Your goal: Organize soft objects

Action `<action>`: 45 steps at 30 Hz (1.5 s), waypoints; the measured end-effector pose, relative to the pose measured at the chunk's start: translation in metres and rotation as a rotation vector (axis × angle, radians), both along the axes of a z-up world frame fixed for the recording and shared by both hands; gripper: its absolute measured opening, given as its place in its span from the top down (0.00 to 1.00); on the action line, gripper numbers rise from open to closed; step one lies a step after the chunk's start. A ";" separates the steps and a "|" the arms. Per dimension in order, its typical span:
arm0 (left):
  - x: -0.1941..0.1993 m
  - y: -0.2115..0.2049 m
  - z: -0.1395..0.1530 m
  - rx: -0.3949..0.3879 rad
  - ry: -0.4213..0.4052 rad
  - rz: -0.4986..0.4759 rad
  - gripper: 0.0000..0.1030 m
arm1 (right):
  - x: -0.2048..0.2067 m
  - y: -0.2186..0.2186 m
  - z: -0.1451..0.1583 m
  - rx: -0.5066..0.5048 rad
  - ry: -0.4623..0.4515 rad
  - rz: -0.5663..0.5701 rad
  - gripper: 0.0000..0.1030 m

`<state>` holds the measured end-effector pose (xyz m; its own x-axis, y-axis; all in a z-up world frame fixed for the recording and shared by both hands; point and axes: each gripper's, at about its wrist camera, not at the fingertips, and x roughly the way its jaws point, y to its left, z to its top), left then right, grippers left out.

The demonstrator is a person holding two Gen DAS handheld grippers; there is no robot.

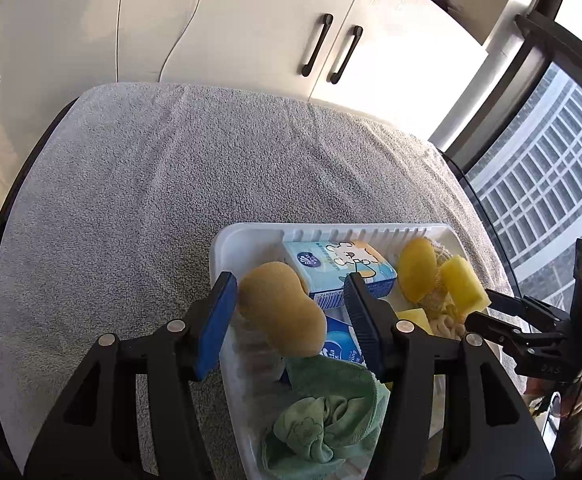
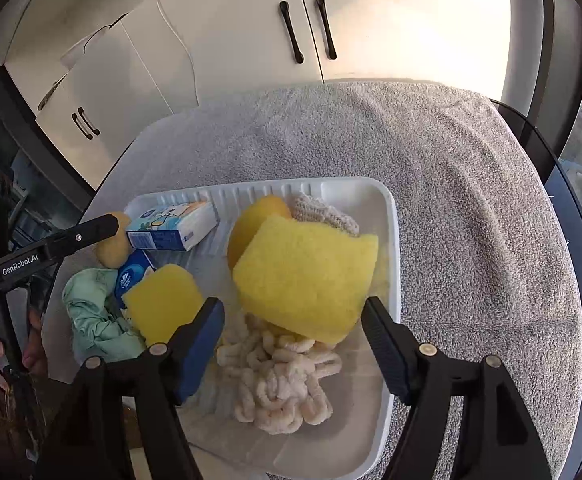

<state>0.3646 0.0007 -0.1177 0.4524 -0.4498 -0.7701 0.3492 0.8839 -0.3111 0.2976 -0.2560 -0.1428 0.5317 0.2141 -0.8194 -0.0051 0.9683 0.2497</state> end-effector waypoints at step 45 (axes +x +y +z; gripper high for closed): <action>-0.255 0.089 0.026 0.198 -0.223 0.281 0.25 | -0.249 -0.008 0.035 -0.078 -0.020 -0.338 0.00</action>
<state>0.1100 0.0902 -0.0915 0.7020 -0.1377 -0.6987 0.1252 0.9897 -0.0693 0.0488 -0.2637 -0.1075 0.5777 -0.0398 -0.8153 0.3155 0.9321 0.1781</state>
